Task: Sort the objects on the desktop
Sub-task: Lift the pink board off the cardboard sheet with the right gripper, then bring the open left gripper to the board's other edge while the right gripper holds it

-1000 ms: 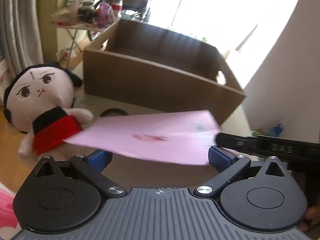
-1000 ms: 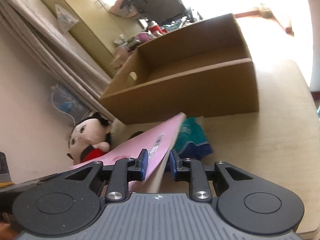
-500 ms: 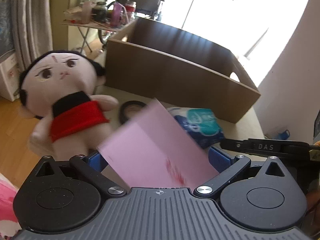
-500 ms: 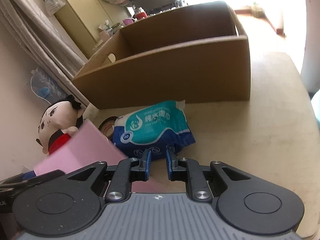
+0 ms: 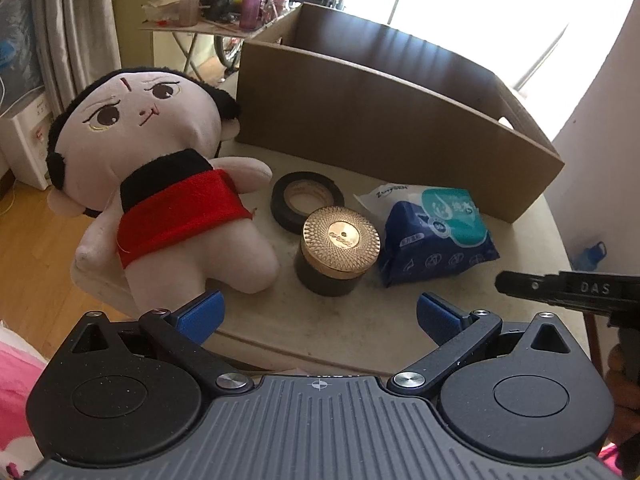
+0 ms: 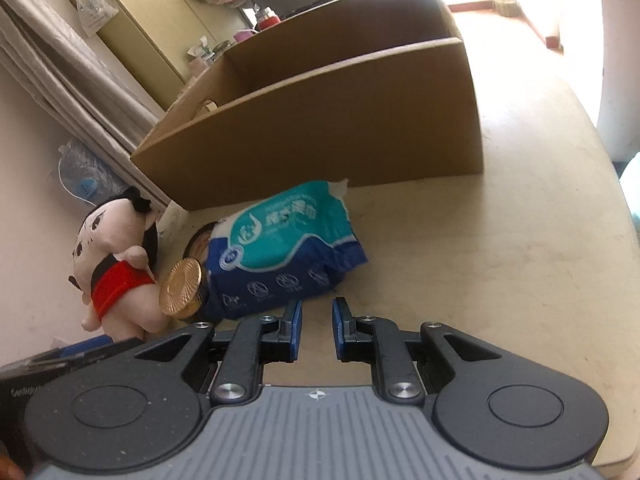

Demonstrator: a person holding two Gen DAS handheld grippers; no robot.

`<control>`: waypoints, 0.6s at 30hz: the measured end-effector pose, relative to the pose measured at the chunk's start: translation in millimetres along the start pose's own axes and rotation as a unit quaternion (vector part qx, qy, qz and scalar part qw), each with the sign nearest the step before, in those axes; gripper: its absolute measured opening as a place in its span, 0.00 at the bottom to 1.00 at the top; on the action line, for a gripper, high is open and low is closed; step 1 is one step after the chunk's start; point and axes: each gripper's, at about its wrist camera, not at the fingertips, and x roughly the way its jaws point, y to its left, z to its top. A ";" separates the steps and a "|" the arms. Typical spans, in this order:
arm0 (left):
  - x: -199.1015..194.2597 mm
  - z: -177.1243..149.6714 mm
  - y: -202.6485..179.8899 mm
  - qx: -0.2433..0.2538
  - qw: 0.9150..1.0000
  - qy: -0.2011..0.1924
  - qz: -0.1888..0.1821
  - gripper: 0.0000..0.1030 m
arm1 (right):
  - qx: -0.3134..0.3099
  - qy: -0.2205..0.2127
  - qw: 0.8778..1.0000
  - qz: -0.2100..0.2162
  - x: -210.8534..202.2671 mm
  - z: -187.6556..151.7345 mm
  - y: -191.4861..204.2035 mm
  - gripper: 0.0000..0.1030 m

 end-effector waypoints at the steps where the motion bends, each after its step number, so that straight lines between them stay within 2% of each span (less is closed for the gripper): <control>1: 1.2 0.1 0.7 -0.001 1.000 0.002 0.000 1.00 | 0.001 0.000 1.000 0.001 -1.3 -1.2 -0.9 0.17; 8: 4.6 -4.6 5.1 -0.004 1.000 0.013 0.005 1.00 | -0.003 0.004 1.000 0.009 -7.5 -8.6 0.3 0.17; 14: -5.4 -10.5 15.8 -0.004 1.000 0.017 0.015 0.99 | -0.074 0.012 0.996 0.038 -15.1 -18.5 20.3 0.18; 18: -21.7 -19.8 23.8 0.029 0.999 0.026 0.021 0.98 | -0.118 0.018 0.990 0.069 -21.3 -24.9 34.7 0.18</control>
